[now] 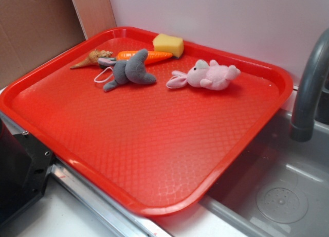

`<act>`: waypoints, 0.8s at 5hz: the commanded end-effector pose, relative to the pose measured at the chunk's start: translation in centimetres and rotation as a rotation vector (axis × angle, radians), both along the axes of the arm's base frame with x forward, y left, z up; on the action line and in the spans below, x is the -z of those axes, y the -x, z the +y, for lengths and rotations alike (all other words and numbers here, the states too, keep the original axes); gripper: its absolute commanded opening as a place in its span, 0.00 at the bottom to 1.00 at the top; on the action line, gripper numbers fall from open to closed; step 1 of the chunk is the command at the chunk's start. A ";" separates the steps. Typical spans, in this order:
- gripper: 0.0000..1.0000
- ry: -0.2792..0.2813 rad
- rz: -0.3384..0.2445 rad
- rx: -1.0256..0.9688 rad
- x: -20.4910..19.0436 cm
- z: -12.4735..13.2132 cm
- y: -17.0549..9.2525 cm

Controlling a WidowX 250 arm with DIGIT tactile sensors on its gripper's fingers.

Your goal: Grab the pink bunny.

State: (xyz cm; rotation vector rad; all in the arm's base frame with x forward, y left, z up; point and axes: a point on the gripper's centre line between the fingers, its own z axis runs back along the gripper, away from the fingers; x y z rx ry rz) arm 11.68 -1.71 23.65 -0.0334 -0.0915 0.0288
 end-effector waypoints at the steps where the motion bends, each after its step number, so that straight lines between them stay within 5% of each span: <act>1: 1.00 0.000 0.000 0.000 0.0 0.0 0.0; 3: 1.00 -0.084 -0.115 0.082 1.2 -0.7 -2.0; 4: 1.00 -0.003 -0.211 0.265 2.9 -1.7 -5.0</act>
